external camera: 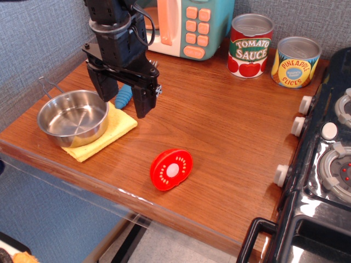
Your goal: Place the spoon between the cans and red lid.
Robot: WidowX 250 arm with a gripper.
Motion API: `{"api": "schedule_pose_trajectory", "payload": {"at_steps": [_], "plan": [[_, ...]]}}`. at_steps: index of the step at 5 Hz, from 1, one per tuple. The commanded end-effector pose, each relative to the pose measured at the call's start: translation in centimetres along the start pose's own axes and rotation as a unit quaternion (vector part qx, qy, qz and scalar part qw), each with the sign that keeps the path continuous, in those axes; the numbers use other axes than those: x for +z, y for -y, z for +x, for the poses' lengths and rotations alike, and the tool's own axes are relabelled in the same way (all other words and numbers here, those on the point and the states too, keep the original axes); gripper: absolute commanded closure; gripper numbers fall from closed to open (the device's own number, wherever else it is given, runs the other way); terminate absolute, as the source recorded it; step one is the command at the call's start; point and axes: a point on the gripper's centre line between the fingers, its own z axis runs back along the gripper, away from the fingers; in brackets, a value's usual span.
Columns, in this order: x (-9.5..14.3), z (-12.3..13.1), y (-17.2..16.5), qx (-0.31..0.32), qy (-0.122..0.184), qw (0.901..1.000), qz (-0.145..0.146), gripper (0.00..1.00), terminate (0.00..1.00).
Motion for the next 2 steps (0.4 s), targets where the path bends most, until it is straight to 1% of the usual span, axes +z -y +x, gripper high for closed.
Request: {"api": "schedule_pose_trajectory", "payload": {"at_steps": [1,2], "plan": [[0.0,0.0,0.0,0.000,0.000,1.0000,0.000,0.00,0.00],[0.4,3.8,-1.0,0.029,0.019,0.9994,0.007,0.00,0.00]]}}
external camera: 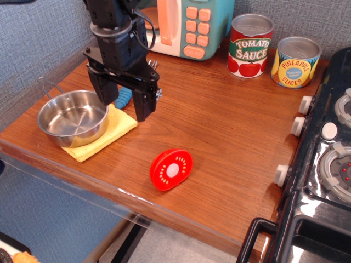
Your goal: Place the spoon between the cans and red lid.
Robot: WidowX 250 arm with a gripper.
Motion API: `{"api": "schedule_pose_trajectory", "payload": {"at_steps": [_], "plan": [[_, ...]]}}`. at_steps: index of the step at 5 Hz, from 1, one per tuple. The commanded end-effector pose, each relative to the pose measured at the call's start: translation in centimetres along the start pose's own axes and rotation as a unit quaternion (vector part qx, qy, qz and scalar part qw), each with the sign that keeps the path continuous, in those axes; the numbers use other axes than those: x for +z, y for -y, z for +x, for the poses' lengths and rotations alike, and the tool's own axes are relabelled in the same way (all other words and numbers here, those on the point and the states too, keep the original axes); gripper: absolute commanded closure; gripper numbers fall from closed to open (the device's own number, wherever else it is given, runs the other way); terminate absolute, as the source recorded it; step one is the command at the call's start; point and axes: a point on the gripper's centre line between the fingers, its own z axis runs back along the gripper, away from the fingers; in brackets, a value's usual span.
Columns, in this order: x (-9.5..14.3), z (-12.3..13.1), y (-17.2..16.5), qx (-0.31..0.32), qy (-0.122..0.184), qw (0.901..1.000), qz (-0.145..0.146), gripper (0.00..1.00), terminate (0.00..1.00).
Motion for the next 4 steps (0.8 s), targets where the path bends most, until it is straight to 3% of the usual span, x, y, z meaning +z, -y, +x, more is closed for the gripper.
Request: {"api": "schedule_pose_trajectory", "payload": {"at_steps": [1,2,3,4], "plan": [[1.8,7.6,-2.8,0.051,0.054,0.9967,0.032,0.00,0.00],[1.1,10.1,-5.2,0.068,0.054,0.9941,0.065,0.00,0.00],[-1.1,10.0,-7.9,0.106,0.026,0.9915,0.071,0.00,0.00],[-3.7,9.5,-9.5,0.147,-0.005,0.9875,0.056,0.00,0.00]]}}
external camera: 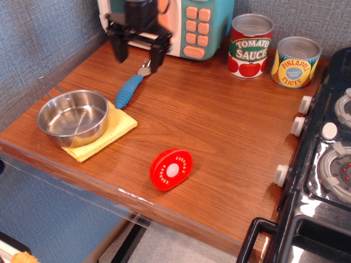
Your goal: Place the spoon between the cans and red lid.
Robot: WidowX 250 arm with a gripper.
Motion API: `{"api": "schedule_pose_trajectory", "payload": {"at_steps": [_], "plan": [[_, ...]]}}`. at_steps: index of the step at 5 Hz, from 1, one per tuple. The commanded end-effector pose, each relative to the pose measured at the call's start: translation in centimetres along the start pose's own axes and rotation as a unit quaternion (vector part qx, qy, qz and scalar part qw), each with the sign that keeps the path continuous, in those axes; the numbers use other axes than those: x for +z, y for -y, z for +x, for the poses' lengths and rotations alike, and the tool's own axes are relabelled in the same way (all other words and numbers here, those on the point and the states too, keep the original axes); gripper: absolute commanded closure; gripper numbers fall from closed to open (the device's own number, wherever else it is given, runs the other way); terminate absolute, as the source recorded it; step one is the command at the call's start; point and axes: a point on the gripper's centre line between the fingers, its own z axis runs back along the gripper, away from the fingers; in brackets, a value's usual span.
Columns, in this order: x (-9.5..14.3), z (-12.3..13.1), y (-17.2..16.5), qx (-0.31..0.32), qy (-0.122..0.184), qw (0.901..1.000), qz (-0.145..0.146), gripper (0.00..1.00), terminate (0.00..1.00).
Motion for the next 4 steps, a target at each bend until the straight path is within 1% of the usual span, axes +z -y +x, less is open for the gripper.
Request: {"api": "schedule_pose_trajectory", "payload": {"at_steps": [1,2,3,4], "plan": [[-2.2,0.3,-2.2,0.057,-0.027,0.9978,-0.019,0.00,0.00],[-3.1,-0.2,-2.1,0.065,-0.041,0.9966,-0.030,0.00,0.00],[-3.5,-0.7,-1.8,0.077,-0.042,0.9953,-0.040,0.00,0.00],[-3.7,-1.0,-1.6,0.081,-0.042,0.9949,-0.043,1.00,0.00]]}}
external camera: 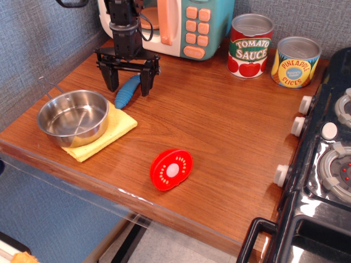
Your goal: Place the spoon between the cans and red lid.
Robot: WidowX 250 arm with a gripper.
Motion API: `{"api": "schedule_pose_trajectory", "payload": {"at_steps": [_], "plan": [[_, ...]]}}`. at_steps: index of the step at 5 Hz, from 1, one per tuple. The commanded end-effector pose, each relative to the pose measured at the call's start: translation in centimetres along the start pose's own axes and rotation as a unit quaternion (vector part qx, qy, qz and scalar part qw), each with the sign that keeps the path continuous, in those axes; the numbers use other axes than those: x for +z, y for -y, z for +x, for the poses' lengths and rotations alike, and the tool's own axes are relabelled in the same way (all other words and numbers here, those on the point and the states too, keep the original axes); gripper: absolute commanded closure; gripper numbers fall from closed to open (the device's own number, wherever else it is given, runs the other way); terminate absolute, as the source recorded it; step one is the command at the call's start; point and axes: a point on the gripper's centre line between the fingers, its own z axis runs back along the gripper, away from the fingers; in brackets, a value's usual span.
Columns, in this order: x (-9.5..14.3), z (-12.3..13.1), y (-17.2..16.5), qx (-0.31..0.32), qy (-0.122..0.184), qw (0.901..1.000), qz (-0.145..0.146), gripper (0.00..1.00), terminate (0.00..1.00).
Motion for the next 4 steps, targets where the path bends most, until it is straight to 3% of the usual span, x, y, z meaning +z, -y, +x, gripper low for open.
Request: {"api": "schedule_pose_trajectory", "payload": {"at_steps": [1,2,4], "plan": [[1.2,-0.4,-0.3,0.002,0.021,0.9998,0.001,1.00,0.00],[1.8,-0.4,0.0,0.000,0.030,0.9995,-0.006,1.00,0.00],[9.1,1.0,4.3,-0.018,0.135,0.9868,-0.088,1.00,0.00]]}}
